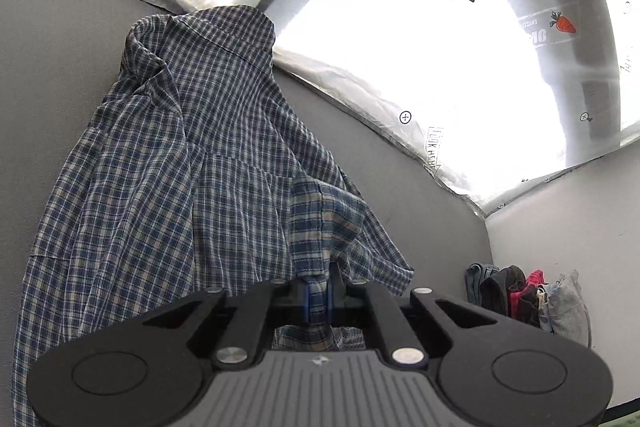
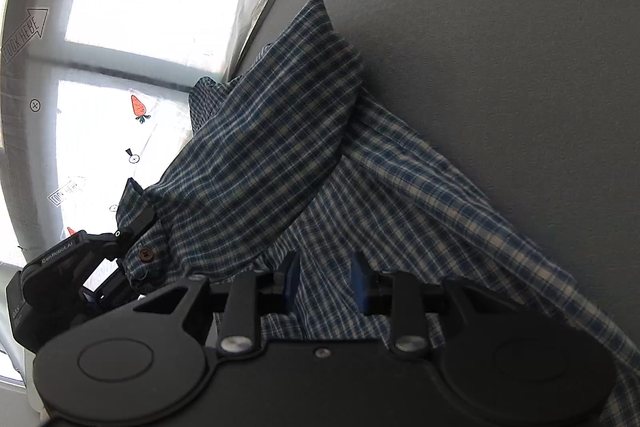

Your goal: Fold clothes

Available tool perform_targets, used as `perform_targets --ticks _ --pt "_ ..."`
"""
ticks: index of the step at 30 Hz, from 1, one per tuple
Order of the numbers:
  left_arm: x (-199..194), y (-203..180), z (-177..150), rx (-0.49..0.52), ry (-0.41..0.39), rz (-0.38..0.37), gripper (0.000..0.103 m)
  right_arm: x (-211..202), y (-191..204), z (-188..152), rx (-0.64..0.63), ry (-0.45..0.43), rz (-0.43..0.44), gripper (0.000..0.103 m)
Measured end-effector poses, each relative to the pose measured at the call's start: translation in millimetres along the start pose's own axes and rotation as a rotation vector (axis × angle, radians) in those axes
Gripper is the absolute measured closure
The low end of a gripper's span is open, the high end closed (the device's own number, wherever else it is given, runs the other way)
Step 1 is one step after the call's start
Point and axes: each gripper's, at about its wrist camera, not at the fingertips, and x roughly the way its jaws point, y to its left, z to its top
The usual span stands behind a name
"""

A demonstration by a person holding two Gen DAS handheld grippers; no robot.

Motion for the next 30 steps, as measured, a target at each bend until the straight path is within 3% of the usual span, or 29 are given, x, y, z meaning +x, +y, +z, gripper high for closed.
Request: perform_targets --ticks 5,12,15,22,26,30 --pt "-18.9 -2.9 17.3 0.015 -0.047 0.006 0.096 -37.5 -15.3 -7.6 -0.033 -0.11 -0.094 0.073" --pt "-42.7 -6.8 46.1 0.018 -0.113 -0.014 0.096 -67.8 -25.5 -22.5 -0.133 -0.184 -0.251 0.073" --pt "-51.8 -7.9 56.5 0.008 -0.135 -0.034 0.096 -75.3 -26.3 -30.5 -0.198 -0.203 -0.334 0.067" --pt "-66.2 -2.8 65.6 0.006 -0.163 -0.074 0.096 -58.1 -3.9 -49.7 -0.304 -0.228 -0.45 0.059" --pt "-68.5 7.6 66.6 0.01 -0.152 -0.077 0.096 -33.4 17.1 -60.8 -0.34 -0.215 -0.489 0.058" --pt "-72.9 19.6 66.5 -0.006 -0.153 -0.08 0.096 -35.2 24.7 -82.9 -0.388 -0.209 -0.554 0.058"
